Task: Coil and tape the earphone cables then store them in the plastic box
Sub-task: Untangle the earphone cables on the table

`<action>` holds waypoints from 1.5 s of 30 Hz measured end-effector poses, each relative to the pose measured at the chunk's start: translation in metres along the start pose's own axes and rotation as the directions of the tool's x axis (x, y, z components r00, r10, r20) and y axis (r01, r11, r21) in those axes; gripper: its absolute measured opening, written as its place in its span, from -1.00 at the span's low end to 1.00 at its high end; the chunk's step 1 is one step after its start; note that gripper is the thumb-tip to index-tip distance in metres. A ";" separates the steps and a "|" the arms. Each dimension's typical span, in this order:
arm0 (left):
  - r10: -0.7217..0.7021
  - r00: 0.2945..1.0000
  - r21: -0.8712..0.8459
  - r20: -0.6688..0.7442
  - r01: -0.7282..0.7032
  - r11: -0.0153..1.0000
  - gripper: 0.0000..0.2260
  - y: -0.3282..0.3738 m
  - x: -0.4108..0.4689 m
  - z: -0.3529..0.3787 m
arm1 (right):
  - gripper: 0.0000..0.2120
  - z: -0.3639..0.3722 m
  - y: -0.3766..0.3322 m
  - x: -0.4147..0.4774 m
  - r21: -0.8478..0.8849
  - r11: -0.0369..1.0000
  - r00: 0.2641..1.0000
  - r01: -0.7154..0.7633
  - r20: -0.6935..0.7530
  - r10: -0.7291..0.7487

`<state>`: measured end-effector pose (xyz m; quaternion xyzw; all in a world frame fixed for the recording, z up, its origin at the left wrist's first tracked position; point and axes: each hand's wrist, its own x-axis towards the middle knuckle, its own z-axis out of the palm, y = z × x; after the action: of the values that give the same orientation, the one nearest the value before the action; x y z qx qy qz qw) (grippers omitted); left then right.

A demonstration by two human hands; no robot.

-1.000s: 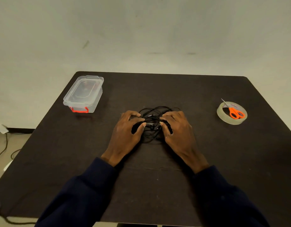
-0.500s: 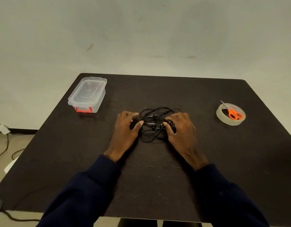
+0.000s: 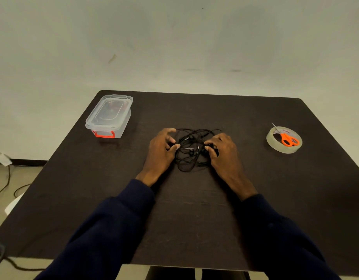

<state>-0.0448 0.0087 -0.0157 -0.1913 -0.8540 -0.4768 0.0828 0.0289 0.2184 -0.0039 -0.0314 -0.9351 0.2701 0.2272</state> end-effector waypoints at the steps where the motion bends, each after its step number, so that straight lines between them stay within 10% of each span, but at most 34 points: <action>1: -0.001 1.000 -0.022 0.001 0.001 1.000 -0.49 0.001 0.002 0.001 | -0.87 0.000 0.001 0.001 0.003 1.000 1.000 0.008 -0.004 -0.008; 6: 0.090 0.994 0.099 0.067 -0.096 0.990 -0.49 0.001 0.006 0.002 | -0.89 -0.002 0.005 0.002 0.150 0.988 0.995 -0.019 -0.093 0.033; 11: 0.074 0.996 0.169 0.044 -0.081 0.982 -0.82 0.008 0.018 0.013 | -0.51 0.004 0.010 0.002 0.009 1.000 0.991 0.006 0.135 -0.007; 15: 0.096 0.995 0.151 -0.010 -0.093 0.984 -0.93 0.004 0.021 0.014 | -0.65 0.007 0.016 0.004 0.057 0.998 0.997 0.033 0.065 -0.037; 25: -0.063 0.984 -0.251 -0.169 0.019 0.968 -0.80 0.008 0.018 0.007 | -0.79 0.007 0.011 0.012 0.066 0.998 1.000 0.001 -0.017 0.000; 41: 0.275 0.947 0.088 0.164 -0.292 0.952 -0.72 0.020 -0.032 -0.006 | -0.58 -0.014 0.012 0.014 0.348 0.936 0.989 -0.056 -0.107 0.099; 45: 0.253 0.962 0.092 0.100 -0.262 0.961 -0.74 0.016 -0.030 -0.006 | -0.84 -0.022 0.024 0.014 0.336 0.933 0.967 -0.129 -0.166 0.194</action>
<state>-0.0109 0.0038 -0.0100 -0.3168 -0.8483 -0.4080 0.1167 0.0246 0.2523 0.0060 -0.0974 -0.8454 0.4327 0.2975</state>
